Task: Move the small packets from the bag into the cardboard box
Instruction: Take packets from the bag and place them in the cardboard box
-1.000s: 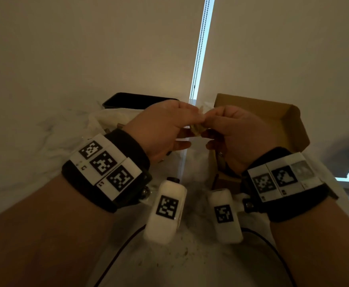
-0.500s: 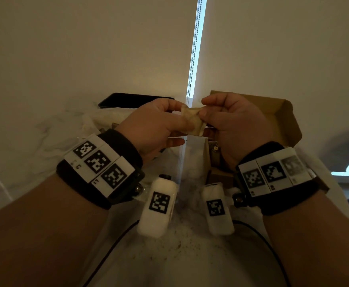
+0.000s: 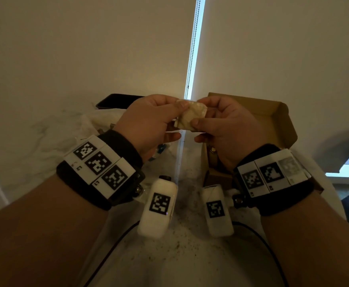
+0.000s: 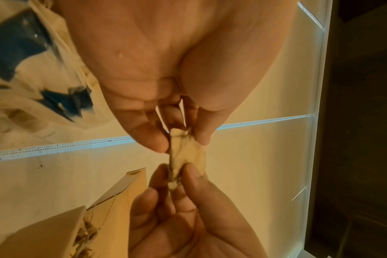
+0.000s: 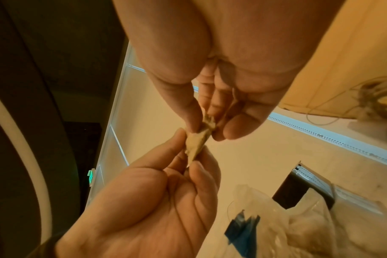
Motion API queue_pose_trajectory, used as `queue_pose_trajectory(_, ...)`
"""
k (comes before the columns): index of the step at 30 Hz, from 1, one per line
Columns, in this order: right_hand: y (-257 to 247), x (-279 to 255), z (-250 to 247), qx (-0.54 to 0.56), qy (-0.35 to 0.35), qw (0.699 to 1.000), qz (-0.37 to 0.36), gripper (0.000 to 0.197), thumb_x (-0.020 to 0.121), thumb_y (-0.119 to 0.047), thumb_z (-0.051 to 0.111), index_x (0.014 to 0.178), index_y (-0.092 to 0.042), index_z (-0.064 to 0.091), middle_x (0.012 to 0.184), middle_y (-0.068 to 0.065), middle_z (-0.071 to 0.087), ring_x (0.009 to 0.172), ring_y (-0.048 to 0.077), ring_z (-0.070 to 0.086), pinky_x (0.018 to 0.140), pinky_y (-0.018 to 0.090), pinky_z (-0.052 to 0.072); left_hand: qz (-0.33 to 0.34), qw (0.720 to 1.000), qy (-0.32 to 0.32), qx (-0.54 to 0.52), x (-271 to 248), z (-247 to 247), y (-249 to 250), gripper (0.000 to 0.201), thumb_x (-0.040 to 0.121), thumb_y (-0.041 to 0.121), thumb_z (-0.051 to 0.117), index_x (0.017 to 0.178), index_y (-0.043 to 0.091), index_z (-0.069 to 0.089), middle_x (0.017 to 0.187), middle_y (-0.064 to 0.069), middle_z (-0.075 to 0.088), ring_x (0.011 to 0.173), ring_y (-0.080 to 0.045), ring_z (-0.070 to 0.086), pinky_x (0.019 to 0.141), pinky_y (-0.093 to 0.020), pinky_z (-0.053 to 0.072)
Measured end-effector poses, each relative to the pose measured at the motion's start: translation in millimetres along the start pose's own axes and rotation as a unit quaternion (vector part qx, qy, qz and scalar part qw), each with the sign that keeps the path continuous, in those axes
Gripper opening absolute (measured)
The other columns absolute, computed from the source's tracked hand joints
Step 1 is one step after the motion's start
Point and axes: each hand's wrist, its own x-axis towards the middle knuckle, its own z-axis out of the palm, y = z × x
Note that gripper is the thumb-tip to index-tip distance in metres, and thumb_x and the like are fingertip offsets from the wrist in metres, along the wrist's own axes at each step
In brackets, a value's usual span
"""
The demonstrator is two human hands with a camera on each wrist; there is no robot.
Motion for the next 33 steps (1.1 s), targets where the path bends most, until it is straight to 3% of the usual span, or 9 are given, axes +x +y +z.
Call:
queue_pose_trajectory(6, -12.1, -9.6, -13.2, -0.057, 0.028, 0.997, -0.036, 0.026, 0.081, 0.006, 0.067, 0.077, -0.020, 0.064, 0.078, 0.007, 0.069, 0.062, 0.021, 0.063, 0.057, 0.030, 0.053, -0.012, 1.000, -0.004, -0.001, -2.1, 1.6, 1.4, 0.028, 0.095, 0.033, 0.065, 0.115, 0.012, 0.068, 0.090, -0.002, 0.072, 0.071, -0.013, 0.069, 0.056, -0.024, 0.052)
queue_pose_trajectory(14, -32.6, -26.1, -77.0, -0.038, 0.087, 0.993, 0.064, 0.021, 0.084, 0.010, 0.061, 0.086, -0.007, 0.072, 0.097, 0.017, 0.070, 0.084, 0.025, 0.069, 0.071, 0.027, 0.057, -0.024, 0.999, -0.002, 0.030, -0.7, -0.2, 5.0, 0.034, 0.096, 0.042, 0.061, 0.118, 0.016, 0.065, 0.089, 0.003, 0.070, 0.075, -0.012, 0.065, 0.057, -0.026, 0.049)
queue_pose_trajectory(22, -14.3, -27.4, -100.0, -0.262, 0.011, 0.939, 0.223, 0.021, 0.083, 0.003, 0.067, 0.081, -0.015, 0.077, 0.094, 0.009, 0.075, 0.091, 0.027, 0.071, 0.086, 0.040, 0.057, -0.035, 0.999, -0.004, 0.034, -1.4, 1.9, 1.9, 0.031, 0.096, 0.039, 0.063, 0.114, 0.014, 0.068, 0.089, 0.001, 0.069, 0.078, -0.015, 0.064, 0.061, -0.028, 0.048)
queue_pose_trajectory(26, -9.3, -26.9, -94.9, -0.306, -0.048, 0.921, 0.236, 0.020, 0.088, -0.001, 0.064, 0.106, -0.008, 0.071, 0.112, 0.012, 0.069, 0.108, 0.028, 0.063, 0.100, 0.043, 0.049, -0.036, 0.999, -0.005, 0.036, -1.4, 1.4, 0.4, 0.029, 0.097, 0.038, 0.062, 0.113, 0.014, 0.067, 0.089, 0.001, 0.068, 0.077, -0.014, 0.065, 0.060, -0.028, 0.048)
queue_pose_trajectory(28, -15.5, -28.2, -86.6, -0.395, -0.072, 0.871, 0.283, 0.035, 0.096, -0.024, 0.057, 0.130, -0.017, 0.060, 0.139, -0.004, 0.054, 0.130, 0.017, 0.048, 0.110, 0.033, 0.037, -0.035, 0.999, -0.005, 0.034, -1.0, 1.2, 0.7, 0.031, 0.096, 0.038, 0.062, 0.115, 0.014, 0.067, 0.089, 0.001, 0.068, 0.077, -0.015, 0.065, 0.060, -0.028, 0.049)
queue_pose_trajectory(29, -17.4, -30.9, -81.2, -0.492, -0.085, 0.830, 0.248, 0.041, 0.098, -0.033, 0.052, 0.138, -0.023, 0.053, 0.147, -0.011, 0.044, 0.135, 0.013, 0.040, 0.111, 0.029, 0.032, -0.034, 0.999, -0.004, 0.034, -0.8, 1.3, 0.9, 0.031, 0.096, 0.038, 0.062, 0.115, 0.014, 0.066, 0.089, 0.001, 0.068, 0.077, -0.014, 0.064, 0.060, -0.028, 0.049)
queue_pose_trajectory(30, -20.8, -32.6, -79.8, -0.547, -0.112, 0.802, 0.214, 0.044, 0.098, -0.036, 0.051, 0.141, -0.026, 0.049, 0.150, -0.013, 0.040, 0.136, 0.011, 0.039, 0.110, 0.028, 0.032, -0.032, 0.999, -0.002, 0.034, -0.5, 1.3, 1.0, 0.031, 0.097, 0.038, 0.062, 0.115, 0.014, 0.066, 0.089, 0.001, 0.068, 0.076, -0.014, 0.064, 0.060, -0.028, 0.048)
queue_pose_trajectory(31, -21.1, -30.6, -81.3, -0.537, -0.109, 0.803, 0.235, 0.043, 0.098, -0.033, 0.052, 0.140, -0.023, 0.049, 0.149, -0.009, 0.043, 0.131, 0.013, 0.045, 0.106, 0.030, 0.036, -0.030, 0.999, 0.000, 0.035, -0.1, 1.3, 1.3, 0.030, 0.097, 0.038, 0.062, 0.115, 0.014, 0.066, 0.089, 0.001, 0.068, 0.076, -0.014, 0.064, 0.059, -0.028, 0.048)
queue_pose_trajectory(33, -19.0, -21.4, -85.5, -0.459, -0.079, 0.835, 0.293, 0.034, 0.095, -0.018, 0.059, 0.127, -0.009, 0.061, 0.124, 0.007, 0.064, 0.096, 0.019, 0.064, 0.084, 0.032, 0.052, -0.029, 0.999, 0.000, 0.034, -0.7, 1.6, 2.1, 0.030, 0.097, 0.037, 0.061, 0.115, 0.014, 0.066, 0.089, 0.000, 0.067, 0.076, -0.014, 0.063, 0.059, -0.028, 0.047)
